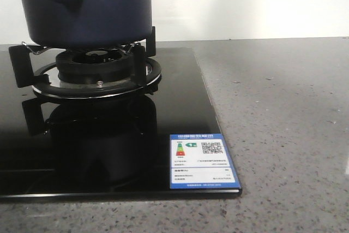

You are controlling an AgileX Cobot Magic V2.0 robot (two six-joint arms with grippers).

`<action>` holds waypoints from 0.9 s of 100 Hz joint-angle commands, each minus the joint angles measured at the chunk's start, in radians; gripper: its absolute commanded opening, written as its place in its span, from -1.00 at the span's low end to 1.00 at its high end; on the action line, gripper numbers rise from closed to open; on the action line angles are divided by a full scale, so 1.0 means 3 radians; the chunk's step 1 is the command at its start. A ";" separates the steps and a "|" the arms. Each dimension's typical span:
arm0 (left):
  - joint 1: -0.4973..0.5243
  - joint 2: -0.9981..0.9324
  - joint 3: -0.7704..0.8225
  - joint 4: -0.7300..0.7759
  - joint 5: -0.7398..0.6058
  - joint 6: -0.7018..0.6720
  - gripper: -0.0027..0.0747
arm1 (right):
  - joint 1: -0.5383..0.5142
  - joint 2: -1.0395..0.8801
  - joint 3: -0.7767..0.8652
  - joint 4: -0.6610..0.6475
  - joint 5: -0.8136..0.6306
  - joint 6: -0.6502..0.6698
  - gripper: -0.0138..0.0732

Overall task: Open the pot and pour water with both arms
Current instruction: 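Tilt the cup over the open pot with the right gripper to pour, then bring the cup back and lower it onto the counter with the right gripper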

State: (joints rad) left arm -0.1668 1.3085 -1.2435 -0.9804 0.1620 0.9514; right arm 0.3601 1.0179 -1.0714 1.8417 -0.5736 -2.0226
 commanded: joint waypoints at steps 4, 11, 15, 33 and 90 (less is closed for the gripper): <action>0.0003 -0.0134 -0.0139 -0.0083 -0.0208 -0.0027 0.15 | -0.0192 -0.0271 0.0405 -0.0001 0.0596 -0.0045 0.03; 0.0003 -0.0134 -0.0139 -0.0089 -0.0208 -0.0027 0.15 | -0.0272 -0.0326 0.0722 0.0042 0.0868 -0.0034 0.03; 0.0003 -0.0134 -0.0139 -0.0089 -0.0208 -0.0027 0.15 | -0.0297 -0.0335 0.0848 0.0042 0.0981 -0.0020 0.03; 0.0003 -0.0134 -0.0139 -0.0089 -0.0201 -0.0027 0.15 | -0.0413 -0.0160 0.1265 0.0042 0.1583 0.0143 0.03; 0.0003 -0.0134 -0.0139 -0.0089 -0.0196 -0.0027 0.15 | -0.1218 0.0541 0.1482 0.0056 0.3184 0.0315 0.03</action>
State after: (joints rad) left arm -0.1668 1.3085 -1.2435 -0.9839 0.1620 0.9514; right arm 0.0404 1.1907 -0.6206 1.8265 0.2604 -1.9111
